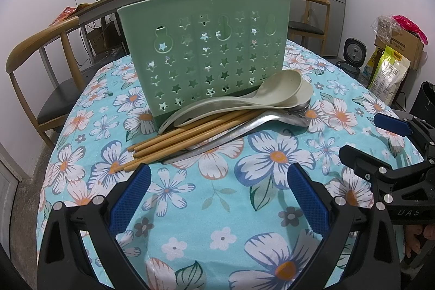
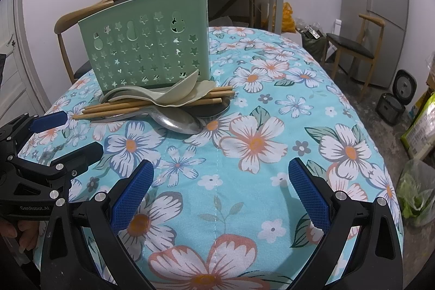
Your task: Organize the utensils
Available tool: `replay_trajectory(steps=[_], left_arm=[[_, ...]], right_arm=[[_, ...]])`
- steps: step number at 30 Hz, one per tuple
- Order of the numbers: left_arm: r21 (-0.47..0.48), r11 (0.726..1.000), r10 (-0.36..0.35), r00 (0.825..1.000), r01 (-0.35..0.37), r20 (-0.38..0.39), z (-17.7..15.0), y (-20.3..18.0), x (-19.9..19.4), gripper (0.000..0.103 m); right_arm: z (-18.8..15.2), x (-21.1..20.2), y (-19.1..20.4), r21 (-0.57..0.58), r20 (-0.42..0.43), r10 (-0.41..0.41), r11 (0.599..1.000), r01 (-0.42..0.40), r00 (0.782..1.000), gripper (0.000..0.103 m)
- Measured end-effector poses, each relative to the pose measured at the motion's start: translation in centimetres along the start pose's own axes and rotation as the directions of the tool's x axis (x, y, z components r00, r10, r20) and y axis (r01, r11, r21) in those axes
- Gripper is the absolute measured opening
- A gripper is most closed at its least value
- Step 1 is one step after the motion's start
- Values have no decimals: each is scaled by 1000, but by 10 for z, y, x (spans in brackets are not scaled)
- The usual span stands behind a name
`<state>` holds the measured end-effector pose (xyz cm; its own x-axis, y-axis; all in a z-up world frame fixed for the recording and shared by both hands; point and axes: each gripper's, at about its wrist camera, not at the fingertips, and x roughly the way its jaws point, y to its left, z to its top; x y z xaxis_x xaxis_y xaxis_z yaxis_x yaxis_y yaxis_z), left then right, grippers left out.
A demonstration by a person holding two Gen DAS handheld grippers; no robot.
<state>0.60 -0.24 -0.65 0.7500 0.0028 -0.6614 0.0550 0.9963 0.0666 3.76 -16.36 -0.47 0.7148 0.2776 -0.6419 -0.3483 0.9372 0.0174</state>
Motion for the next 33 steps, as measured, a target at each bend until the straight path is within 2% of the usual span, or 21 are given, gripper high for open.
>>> replay_trajectory(steps=[33], left_arm=[[-10,1000,-2,1000,2,-12,1,2,3,98]], right_arm=[[1,-2,3,-16,9,-10,1000,10,1000,95]])
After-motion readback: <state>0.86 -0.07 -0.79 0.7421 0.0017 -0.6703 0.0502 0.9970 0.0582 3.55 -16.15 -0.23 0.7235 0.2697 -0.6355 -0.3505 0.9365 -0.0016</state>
